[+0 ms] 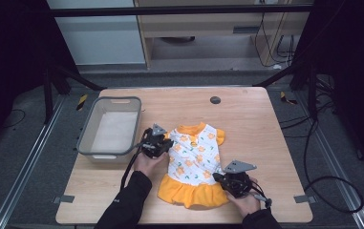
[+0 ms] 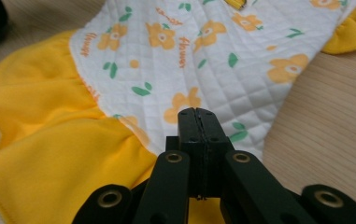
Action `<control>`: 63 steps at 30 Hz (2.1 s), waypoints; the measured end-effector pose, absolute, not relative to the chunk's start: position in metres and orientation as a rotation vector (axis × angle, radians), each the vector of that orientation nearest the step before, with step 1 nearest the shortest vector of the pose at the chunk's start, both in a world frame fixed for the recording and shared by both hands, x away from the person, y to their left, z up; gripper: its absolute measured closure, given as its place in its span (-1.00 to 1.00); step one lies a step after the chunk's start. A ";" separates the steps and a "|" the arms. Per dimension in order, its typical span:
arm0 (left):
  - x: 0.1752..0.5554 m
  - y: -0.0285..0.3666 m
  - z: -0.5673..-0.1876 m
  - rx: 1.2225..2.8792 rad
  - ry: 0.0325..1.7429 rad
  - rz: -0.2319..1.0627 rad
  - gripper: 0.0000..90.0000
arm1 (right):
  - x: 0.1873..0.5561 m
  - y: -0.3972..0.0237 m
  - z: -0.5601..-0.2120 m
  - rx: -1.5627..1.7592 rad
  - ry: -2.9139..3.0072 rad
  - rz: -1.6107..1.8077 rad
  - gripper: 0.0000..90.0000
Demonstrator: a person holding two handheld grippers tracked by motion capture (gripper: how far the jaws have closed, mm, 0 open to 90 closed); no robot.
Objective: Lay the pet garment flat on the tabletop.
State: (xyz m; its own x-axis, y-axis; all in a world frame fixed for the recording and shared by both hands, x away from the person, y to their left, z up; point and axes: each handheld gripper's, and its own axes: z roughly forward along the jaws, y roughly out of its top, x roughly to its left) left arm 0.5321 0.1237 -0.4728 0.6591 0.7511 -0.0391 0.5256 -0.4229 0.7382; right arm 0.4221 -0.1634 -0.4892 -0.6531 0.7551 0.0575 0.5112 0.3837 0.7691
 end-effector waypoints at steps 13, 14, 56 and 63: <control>0.521 0.114 -0.493 2.225 0.927 0.516 0.81 | 0.424 -0.164 -0.497 1.164 2.421 1.079 1.00; 0.521 0.114 -0.493 2.225 0.927 0.516 0.81 | 0.424 -0.164 -0.497 1.164 2.421 1.079 1.00; 0.423 0.137 -0.475 2.217 0.801 0.390 0.53 | 0.531 -0.177 -0.490 1.246 2.102 1.192 0.98; 0.418 0.167 -0.464 2.134 0.862 0.454 0.17 | 0.508 -0.189 -0.471 1.251 2.055 1.270 0.58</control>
State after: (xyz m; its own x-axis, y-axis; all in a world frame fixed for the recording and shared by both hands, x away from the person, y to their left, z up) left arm 0.4181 0.1669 -0.4642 0.7067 0.7066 0.0363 0.4303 -0.4699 0.7707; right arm 0.5080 -0.1895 -0.4713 -0.5084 0.8551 0.1014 0.4735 0.1793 0.8624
